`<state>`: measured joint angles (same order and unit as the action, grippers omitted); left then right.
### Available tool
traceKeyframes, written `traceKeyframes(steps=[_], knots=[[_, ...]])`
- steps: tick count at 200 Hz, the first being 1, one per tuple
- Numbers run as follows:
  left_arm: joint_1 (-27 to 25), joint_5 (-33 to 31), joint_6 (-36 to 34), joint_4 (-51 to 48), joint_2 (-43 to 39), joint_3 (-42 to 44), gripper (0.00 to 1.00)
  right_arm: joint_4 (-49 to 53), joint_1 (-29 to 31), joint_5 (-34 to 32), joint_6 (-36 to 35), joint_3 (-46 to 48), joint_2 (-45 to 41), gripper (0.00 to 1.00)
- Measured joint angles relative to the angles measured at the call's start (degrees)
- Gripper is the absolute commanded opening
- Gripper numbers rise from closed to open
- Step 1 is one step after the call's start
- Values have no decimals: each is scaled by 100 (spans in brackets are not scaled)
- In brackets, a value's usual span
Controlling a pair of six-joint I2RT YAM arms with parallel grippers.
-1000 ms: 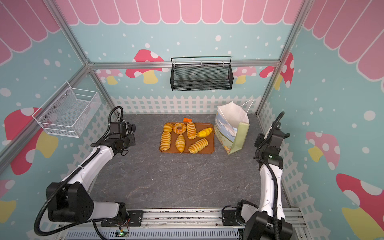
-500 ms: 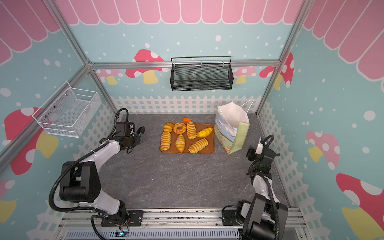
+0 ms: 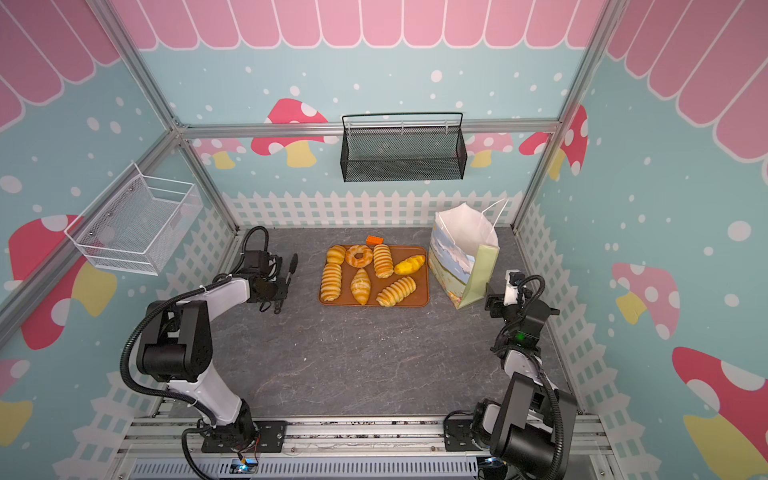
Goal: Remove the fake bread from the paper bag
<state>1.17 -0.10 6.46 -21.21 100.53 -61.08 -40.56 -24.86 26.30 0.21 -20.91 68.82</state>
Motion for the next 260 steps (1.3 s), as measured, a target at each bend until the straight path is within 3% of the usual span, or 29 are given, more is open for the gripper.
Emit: traceKeyframes(steps=[9,38,43,46,50,97,131,161,206,235,260], knots=[[0,-20,-15,-98,11,-61,52,-31,0,109,-26,9,0,80],[0,-76,-55,-330,72,-291,76,-105,0,365,-101,107,-120,80],[2,-94,-31,-339,72,-306,85,-107,0,387,-105,138,-162,80],[4,-98,-79,-348,72,-315,96,-109,0,400,-105,157,-190,80],[4,-107,-15,-352,72,-323,99,-114,2,415,-105,181,-225,80],[11,-229,-48,-472,-52,-321,99,-280,136,466,-35,275,-339,81],[9,-446,-72,107,-859,286,99,-415,354,463,15,273,-243,81],[-2,-603,-70,1464,-1781,1493,99,-815,789,317,76,411,-151,81],[-11,-1211,44,3814,-2393,3237,100,-1670,1185,-92,144,1040,72,82],[-11,-1794,247,5246,-2459,4068,99,-2363,1185,-282,323,1335,413,82],[-11,-1943,313,6122,-2190,4273,99,-3121,1185,-457,468,1539,879,82]])
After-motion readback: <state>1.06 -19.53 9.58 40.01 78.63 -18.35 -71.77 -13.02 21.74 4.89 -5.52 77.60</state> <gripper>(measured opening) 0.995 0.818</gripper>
